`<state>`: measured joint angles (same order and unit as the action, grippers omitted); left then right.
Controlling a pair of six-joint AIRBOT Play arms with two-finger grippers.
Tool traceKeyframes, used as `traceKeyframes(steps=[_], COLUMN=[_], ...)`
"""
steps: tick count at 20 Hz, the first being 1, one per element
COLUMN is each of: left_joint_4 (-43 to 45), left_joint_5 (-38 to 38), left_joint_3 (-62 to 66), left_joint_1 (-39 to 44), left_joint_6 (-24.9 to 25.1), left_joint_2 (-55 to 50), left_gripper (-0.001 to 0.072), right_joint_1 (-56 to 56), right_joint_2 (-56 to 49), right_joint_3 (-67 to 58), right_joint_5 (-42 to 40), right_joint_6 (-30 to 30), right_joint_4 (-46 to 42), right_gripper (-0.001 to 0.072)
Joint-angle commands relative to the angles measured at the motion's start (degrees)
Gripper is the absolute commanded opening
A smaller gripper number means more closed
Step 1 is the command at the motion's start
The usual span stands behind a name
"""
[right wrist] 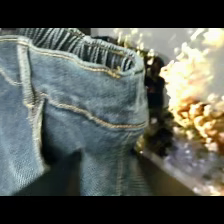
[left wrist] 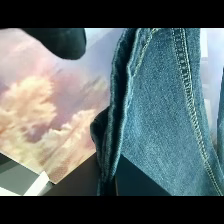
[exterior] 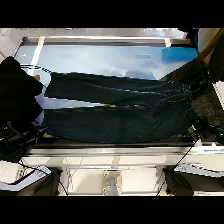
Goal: Fold the clothes and pants, and hang the long-sleeved shirts on hangers.
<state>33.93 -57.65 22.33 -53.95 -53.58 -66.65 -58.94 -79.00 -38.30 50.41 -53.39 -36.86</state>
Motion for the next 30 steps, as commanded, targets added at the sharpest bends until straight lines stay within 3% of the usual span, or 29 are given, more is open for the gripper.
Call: traceKeyframes(steps=[1, 3, 4, 5, 11, 16, 24, 26, 29, 30], left_joint_4=[0.04, 0.07, 0.04, 0.04, 0.07, 0.04, 0.04, 0.07, 0.07, 0.11], left_joint_5=[0.04, 0.00, 0.00, 0.00, 0.00, 0.04, 0.04, -0.11, -4.42, -6.82], left_joint_3=[0.07, 0.07, 0.07, 0.07, 0.07, 0.07, 0.07, 0.44, 4.90, 7.08], left_joint_1=[0.00, 0.00, 0.00, 0.00, 0.00, 0.00, 0.00, 0.00, -0.02, -0.02], left_joint_6=[0.02, 0.02, 0.02, 0.02, 0.02, 0.02, 0.02, 0.00, -0.04, -0.22], left_joint_2=[0.04, 0.04, 0.04, 0.04, 0.04, 0.02, 0.04, 0.04, 0.26, 0.85], left_gripper=[0.0021, 0.0021, 0.0021, 0.0021, 0.0021, 0.0021, 0.0021, 0.0021, 0.0020, 0.0020], right_joint_1=[0.66, 0.57, 0.15, -0.55, -9.97, -9.22, 1.11, 2.62, 1.51, 0.46], right_joint_2=[-0.44, -0.39, -0.37, -0.37, -0.20, -0.66, -6.62, -6.38, -5.33, -4.02], right_joint_3=[-0.02, -0.02, -0.17, -0.61, -4.46, -3.58, -3.72, -4.37, -7.78, -8.74], right_joint_5=[-1.97, 0.57, 1.95, 3.41, 13.53, 8.94, 3.32, 3.69, 13.84, 17.18], right_joint_6=[-0.02, 0.50, 0.55, 0.52, 0.52, 0.76, 1.03, 2.10, 3.52, 3.54], right_joint_4=[1.86, 0.81, -0.39, -1.18, -3.85, -5.22, -1.84, 0.87, 0.72, 0.39], right_gripper=[0.0260, 0.0292, 0.0443, 0.0494, 0.0494, 0.0492, 0.0489, 0.0376, 0.0081, 0.0044])
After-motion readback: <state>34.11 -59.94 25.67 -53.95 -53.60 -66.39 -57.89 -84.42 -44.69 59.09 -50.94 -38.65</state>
